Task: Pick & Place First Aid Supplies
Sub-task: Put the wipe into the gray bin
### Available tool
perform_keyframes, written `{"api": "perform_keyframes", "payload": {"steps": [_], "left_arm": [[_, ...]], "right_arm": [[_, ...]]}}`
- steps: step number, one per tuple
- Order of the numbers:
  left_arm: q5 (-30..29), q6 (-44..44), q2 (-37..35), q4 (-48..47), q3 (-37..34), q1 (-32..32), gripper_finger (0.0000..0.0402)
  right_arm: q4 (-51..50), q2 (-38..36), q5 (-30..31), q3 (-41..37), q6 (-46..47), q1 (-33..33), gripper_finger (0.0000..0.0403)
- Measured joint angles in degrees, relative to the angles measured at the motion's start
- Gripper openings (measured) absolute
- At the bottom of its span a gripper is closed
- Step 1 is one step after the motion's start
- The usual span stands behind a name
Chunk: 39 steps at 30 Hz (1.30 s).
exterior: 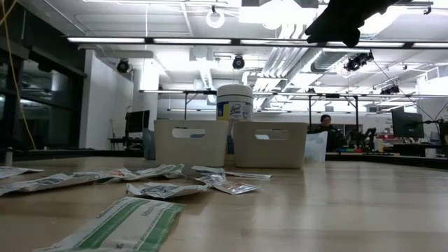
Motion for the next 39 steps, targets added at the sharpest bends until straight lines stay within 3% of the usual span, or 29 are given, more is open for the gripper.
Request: {"api": "perform_keyframes", "payload": {"steps": [3,9,18,21,27,32,39], "left_arm": [[-3.4,0.6,0.2,-2.1,0.0,0.0,0.0],[-17.2,1.5,4.2,-7.2,0.0,0.7,0.0],[-28.3,-4.8,20.3,-5.3,0.3,8.4,0.0],[-29.1,-6.6,26.0,-6.1,1.9,11.0,0.0],[-28.4,-9.4,38.7,-11.1,10.1,14.6,0.0],[-31.2,-11.7,47.2,-25.8,20.1,16.1,0.0],[-33.3,-7.0,57.0,-42.5,33.9,17.5,0.0]], "right_arm": [[0.0,0.0,0.0,0.0,0.0,0.0,0.0142],[0.8,0.0,1.3,0.0,0.0,0.0,0.0142],[3.6,0.0,3.9,0.0,-1.5,0.0,0.0142],[4.0,0.0,3.9,0.0,-1.5,0.0,0.0142],[3.9,0.0,4.1,0.0,-1.4,-0.1,0.0142],[3.7,0.0,3.1,0.0,-1.1,0.0,0.0142],[3.5,0.0,3.0,0.0,-1.1,0.0,0.0142]]}}
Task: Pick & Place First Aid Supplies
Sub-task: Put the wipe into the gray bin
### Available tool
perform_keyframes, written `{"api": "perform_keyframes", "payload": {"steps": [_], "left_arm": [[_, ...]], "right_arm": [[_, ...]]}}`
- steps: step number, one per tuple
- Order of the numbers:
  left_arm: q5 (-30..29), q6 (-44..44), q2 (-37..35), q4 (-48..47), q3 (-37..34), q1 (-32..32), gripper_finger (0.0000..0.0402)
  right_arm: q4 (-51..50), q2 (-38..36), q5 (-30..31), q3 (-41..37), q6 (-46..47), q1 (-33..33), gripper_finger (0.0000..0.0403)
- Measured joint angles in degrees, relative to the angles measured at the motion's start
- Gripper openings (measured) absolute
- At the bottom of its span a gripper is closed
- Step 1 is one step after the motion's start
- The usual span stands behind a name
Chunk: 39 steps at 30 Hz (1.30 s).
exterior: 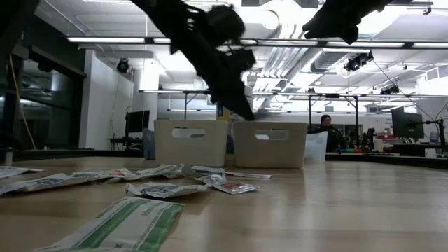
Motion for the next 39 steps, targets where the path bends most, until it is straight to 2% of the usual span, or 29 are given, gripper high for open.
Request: {"api": "perform_keyframes", "payload": {"steps": [7,17,21,29,34,39], "left_arm": [[-0.3,1.6,5.1,-5.6,5.6,0.3,0.001],[-0.3,6.4,4.2,-6.0,5.6,0.5,0.0103],[-3.5,9.1,1.7,-8.7,5.6,0.5,0.0109],[-5.2,15.9,-5.7,-23.3,5.6,-0.8,0.011],[-6.4,17.0,-9.3,-31.5,5.4,-2.6,0.011],[-7.9,13.2,-15.1,-32.2,-1.5,-5.9,0.011]], "right_arm": [[-1.6,0.0,-0.3,0.0,0.1,0.0,0.0142],[-2.4,0.0,-1.3,0.0,0.1,0.1,0.0142],[-2.3,0.0,-1.3,0.0,0.1,0.1,0.0142],[-2.7,0.0,-1.5,0.0,0.1,0.1,0.0142],[-2.8,0.0,-1.5,0.0,0.1,0.1,0.0142],[-3.5,0.0,-1.5,0.0,0.1,0.1,0.0142]]}}
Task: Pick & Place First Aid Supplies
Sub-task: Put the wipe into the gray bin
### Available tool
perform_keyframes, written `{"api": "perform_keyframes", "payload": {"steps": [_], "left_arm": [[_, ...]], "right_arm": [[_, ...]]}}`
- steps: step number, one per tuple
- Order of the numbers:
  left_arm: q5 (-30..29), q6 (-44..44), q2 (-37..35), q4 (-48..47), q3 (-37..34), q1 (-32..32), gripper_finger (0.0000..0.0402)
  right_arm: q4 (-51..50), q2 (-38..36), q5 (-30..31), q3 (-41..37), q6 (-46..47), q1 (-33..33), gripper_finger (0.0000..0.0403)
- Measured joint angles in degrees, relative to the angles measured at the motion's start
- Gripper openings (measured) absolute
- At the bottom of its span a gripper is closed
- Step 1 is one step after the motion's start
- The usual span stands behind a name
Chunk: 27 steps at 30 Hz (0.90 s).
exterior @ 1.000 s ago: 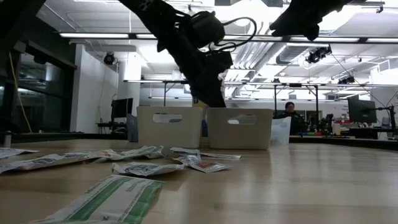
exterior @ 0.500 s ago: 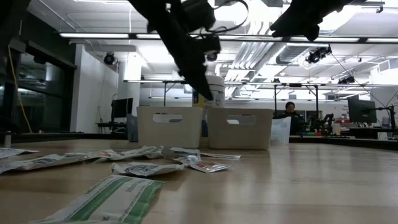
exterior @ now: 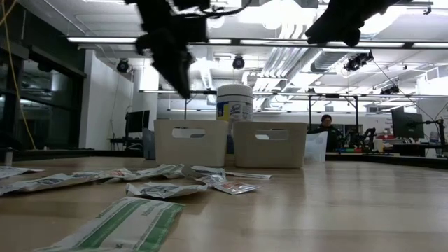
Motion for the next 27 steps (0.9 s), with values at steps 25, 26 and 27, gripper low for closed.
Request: {"api": "perform_keyframes", "payload": {"steps": [25,26,27], "left_arm": [[2.9,-59.0,-21.6,5.5,-38.4,-26.0,0.011],[3.2,-58.6,-21.6,5.4,-38.8,-26.4,0.011],[3.7,-57.9,-21.6,5.2,-39.2,-26.9,0.011]], "right_arm": [[0.0,0.0,-15.6,0.0,3.6,0.0,0.0142],[0.0,0.0,-15.6,0.0,3.6,0.0,0.0142],[0.0,0.0,-15.6,0.0,3.6,0.0,0.0142]]}}
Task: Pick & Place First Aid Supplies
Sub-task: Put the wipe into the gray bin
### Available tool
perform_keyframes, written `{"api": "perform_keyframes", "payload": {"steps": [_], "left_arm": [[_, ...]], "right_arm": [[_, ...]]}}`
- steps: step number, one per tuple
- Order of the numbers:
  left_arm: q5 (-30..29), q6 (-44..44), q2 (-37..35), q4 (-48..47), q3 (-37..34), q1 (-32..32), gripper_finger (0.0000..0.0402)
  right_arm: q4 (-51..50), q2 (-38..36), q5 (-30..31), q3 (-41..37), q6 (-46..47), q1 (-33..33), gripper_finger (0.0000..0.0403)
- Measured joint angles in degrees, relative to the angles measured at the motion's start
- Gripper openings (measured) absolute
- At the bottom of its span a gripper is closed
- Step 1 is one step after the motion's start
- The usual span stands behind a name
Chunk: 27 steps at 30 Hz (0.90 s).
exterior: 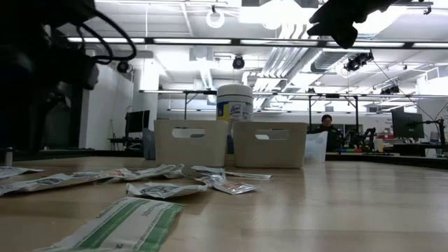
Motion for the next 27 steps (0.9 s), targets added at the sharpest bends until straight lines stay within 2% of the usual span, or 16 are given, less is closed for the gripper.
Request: {"api": "perform_keyframes", "payload": {"steps": [6,12,19,27], "left_arm": [[1.6,8.4,0.0,0.1,-1.9,-2.5,0.011],[1.5,14.8,0.0,0.5,-4.0,-2.4,0.011],[1.4,15.1,-0.4,6.2,-8.9,-2.4,0.011],[0.8,14.2,-0.2,6.7,-10.3,-2.4,0.0109]], "right_arm": [[0.0,0.0,0.0,0.0,-0.1,0.0,0.0142],[0.0,0.0,0.0,0.0,-0.2,0.0,0.0142],[-0.1,0.0,0.0,0.0,0.0,0.0,0.0142],[-0.5,0.0,0.3,0.0,0.0,0.0,0.0142]]}}
